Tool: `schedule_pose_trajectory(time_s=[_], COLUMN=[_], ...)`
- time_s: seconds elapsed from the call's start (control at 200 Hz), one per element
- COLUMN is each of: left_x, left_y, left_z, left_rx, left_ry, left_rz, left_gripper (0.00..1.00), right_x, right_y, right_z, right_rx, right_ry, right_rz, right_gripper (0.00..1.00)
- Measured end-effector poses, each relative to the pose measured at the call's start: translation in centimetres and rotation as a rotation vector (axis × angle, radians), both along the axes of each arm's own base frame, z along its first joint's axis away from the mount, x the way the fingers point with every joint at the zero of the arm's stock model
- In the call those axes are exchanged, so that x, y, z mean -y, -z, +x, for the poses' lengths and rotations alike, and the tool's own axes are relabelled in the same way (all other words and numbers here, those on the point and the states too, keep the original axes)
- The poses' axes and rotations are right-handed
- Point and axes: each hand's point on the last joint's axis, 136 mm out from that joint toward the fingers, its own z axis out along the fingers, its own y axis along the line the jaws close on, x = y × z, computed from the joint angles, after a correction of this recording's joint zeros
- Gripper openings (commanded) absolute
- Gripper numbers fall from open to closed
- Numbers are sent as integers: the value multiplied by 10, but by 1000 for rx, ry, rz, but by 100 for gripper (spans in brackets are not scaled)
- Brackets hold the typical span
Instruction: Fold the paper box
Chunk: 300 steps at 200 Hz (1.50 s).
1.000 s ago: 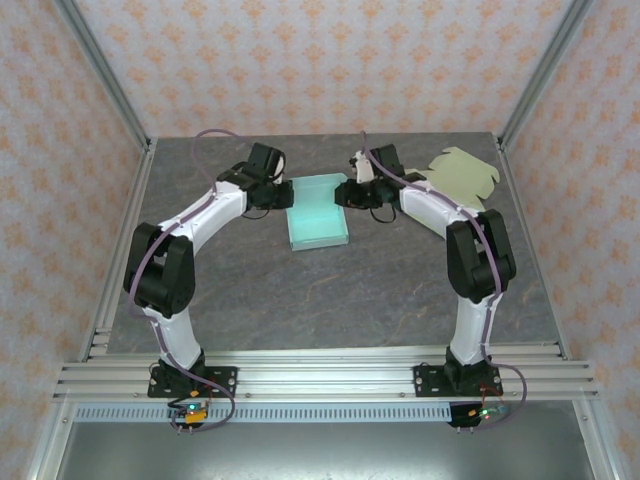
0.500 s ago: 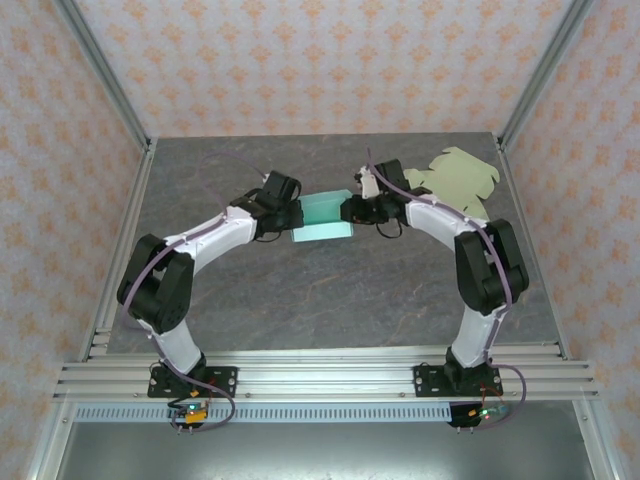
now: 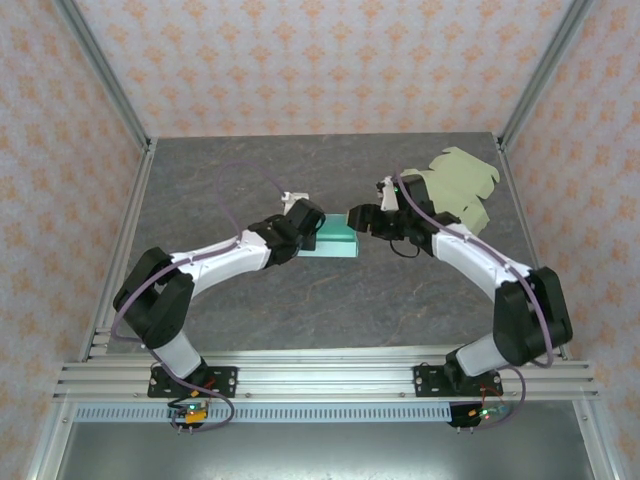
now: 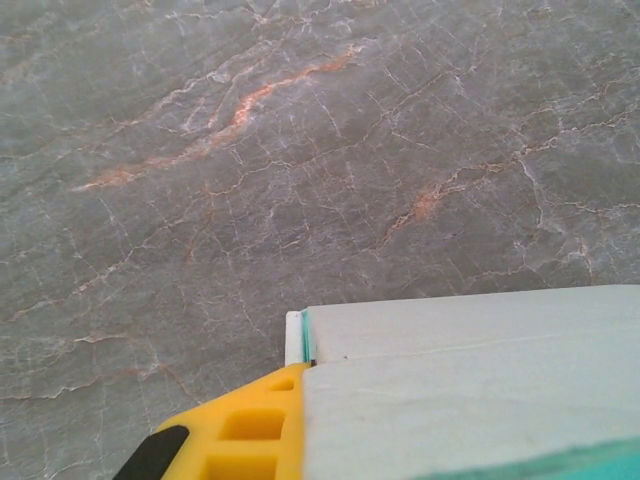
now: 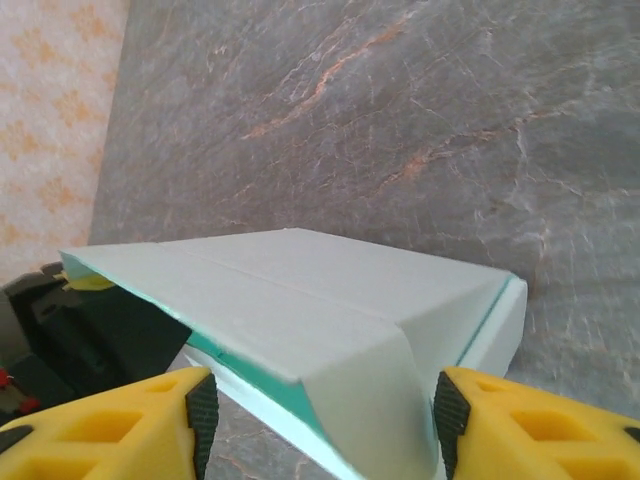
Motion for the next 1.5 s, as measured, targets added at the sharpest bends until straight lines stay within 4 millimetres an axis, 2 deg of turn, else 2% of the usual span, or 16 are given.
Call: schedule_pose_trajectory(time_s=[0.165, 0.25, 0.4, 0.581, 0.636, 0.736, 0.831, 1.016, 1.136, 1.261, 1.341, 1.432, 1.502], left_x=[-9, -14, -16, -26, -29, -34, -32, -31, -38, -41, -40, -42, -42], left_y=[-2, -5, -6, -7, -7, -5, -2, 10, 11, -12, -34, -69, -107], left_z=[1, 1, -3, -3, -2, -1, 4, 0, -14, -28, -36, -44, -48], left_rx=[69, 108, 165, 233, 256, 295, 326, 330, 318, 345, 364, 402, 456], left_ry=[-42, -60, -80, -135, -152, -165, -156, -112, -87, -67, -48, -30, -13], left_rz=[41, 56, 83, 105, 106, 122, 134, 145, 120, 46, -8, -66, -117], left_gripper=[7, 7, 7, 8, 16, 19, 24, 55, 66, 73, 77, 82, 84], right_x=[16, 24, 31, 19, 14, 9, 8, 16, 26, 32, 31, 26, 22], right_y=[-23, -25, -2, 31, 39, 48, 47, 33, 32, 31, 19, -5, -23], right_z=[5, 11, 21, 28, 29, 35, 41, 53, 52, 51, 56, 72, 83], right_rx=[11, -49, -266, -523, -576, -623, -618, -534, -508, -487, -462, -405, -356], right_ry=[132, 238, 407, 539, 563, 593, 603, 602, 606, 600, 577, 538, 509], right_rz=[34, 84, 148, 244, 267, 304, 299, 245, 201, 148, 129, 124, 125], right_gripper=[75, 78, 87, 94, 92, 88, 88, 88, 87, 85, 85, 84, 82])
